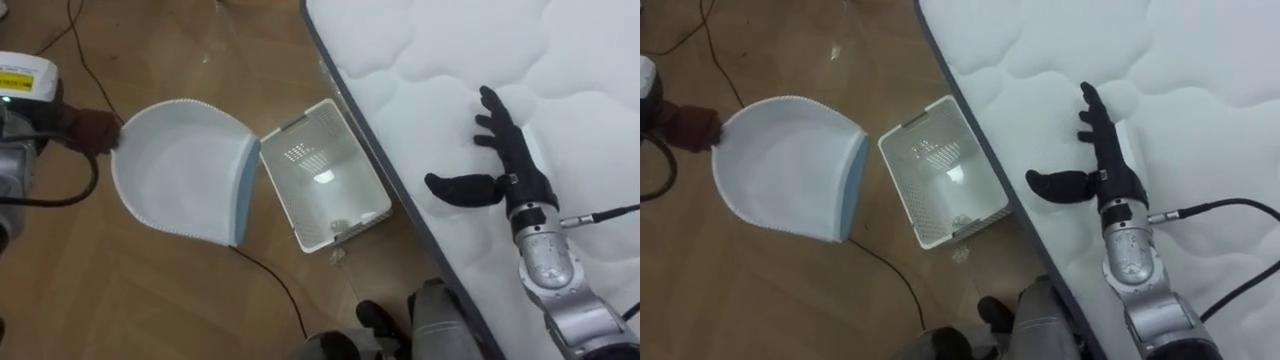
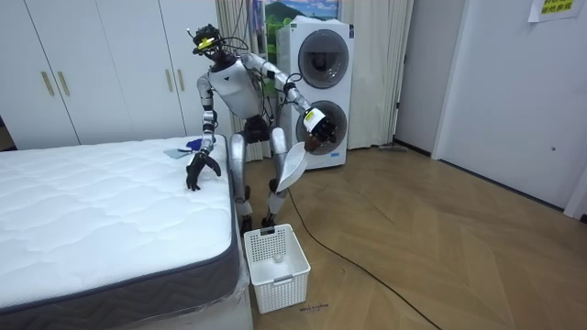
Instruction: Clean bed
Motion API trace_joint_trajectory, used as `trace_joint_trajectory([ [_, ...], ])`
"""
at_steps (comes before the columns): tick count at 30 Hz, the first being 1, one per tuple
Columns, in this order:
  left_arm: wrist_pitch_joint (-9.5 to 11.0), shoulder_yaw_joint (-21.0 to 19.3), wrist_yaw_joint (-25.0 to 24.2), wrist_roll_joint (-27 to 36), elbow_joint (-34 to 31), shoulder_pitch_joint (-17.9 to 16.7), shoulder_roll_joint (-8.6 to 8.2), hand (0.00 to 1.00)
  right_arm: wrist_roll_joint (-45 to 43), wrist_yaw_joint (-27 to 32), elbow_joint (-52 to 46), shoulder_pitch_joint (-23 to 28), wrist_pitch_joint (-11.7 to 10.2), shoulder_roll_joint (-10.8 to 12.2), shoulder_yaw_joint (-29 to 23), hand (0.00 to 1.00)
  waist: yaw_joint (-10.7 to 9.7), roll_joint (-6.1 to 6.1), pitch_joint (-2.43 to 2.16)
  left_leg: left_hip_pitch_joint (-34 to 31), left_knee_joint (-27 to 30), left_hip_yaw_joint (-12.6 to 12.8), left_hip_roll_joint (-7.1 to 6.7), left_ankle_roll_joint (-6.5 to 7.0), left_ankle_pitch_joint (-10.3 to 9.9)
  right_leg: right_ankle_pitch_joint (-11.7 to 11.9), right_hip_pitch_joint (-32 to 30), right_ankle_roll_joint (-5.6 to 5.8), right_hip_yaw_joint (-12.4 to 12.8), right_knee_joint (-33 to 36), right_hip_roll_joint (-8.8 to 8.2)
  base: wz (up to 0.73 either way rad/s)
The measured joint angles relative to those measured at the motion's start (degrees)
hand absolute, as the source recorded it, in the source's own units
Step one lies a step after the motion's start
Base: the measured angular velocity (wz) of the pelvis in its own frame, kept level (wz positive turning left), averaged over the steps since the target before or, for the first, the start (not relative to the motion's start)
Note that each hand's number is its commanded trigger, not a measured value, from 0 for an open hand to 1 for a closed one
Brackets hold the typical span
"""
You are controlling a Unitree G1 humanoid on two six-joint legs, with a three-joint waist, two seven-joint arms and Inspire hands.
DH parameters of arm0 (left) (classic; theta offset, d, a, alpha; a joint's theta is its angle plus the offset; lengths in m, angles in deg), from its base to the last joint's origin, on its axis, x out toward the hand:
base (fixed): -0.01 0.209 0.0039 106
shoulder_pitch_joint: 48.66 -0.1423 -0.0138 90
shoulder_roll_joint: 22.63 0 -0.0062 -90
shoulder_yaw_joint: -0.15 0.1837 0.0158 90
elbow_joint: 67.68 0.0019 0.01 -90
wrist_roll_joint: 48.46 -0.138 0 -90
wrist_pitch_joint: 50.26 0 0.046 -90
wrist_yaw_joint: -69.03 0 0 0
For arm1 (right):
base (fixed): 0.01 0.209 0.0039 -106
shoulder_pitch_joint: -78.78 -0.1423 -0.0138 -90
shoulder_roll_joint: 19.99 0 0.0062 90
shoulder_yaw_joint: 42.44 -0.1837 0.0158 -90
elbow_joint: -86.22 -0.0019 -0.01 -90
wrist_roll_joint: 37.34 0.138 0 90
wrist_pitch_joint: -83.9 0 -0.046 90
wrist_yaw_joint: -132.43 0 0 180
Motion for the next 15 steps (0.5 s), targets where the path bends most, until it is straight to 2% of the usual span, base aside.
trace_joint_trajectory([
  [7,0.51,-0.09,2.35,2.25,1.60,-0.67,-0.06,1.00,-0.07,2.18,1.80,-0.04,-0.65,-0.17,0.42,0.00,0.09,-0.04,-0.04,1.26,-0.13,-0.92,0.13,0.01,0.01,0.03,2.23,-0.03,-1.26,-0.90,0.00,0.04],
  [10,1.55,-1.00,4.94,2.28,1.53,-2.64,-0.06,1.00,0.07,2.82,2.49,0.32,-0.67,-0.16,0.41,0.00,0.33,-0.09,-0.06,3.15,-0.72,-0.87,0.16,-0.15,-0.09,0.05,3.71,-0.01,-1.23,-1.85,0.13,-0.08],
  [13,3.10,-2.39,6.99,2.56,1.57,-3.14,-0.15,1.00,2.46,3.02,2.49,1.16,-0.68,-0.25,0.41,0.00,1.11,-0.88,-0.19,4.63,-1.00,-0.43,0.38,-0.14,-0.21,0.38,4.74,-0.13,-0.36,-2.46,0.69,-0.18],
  [14,3.85,-2.64,8.31,2.50,1.36,-3.35,-0.45,1.00,3.77,3.12,2.80,1.22,-0.67,-0.36,0.40,0.00,1.61,-0.91,-0.20,5.20,-0.92,-0.50,0.79,-0.42,-0.36,0.75,5.44,-0.21,0.04,-3.23,1.33,-0.38],
  [15,4.82,-4.11,9.94,2.23,1.06,-3.96,-0.94,1.00,3.96,3.33,3.02,1.36,-0.62,-0.39,0.37,0.00,2.51,-1.00,-0.21,5.60,-1.01,-1.83,0.92,-0.68,-0.50,1.42,6.11,-0.34,0.78,-4.25,2.19,-0.49],
])
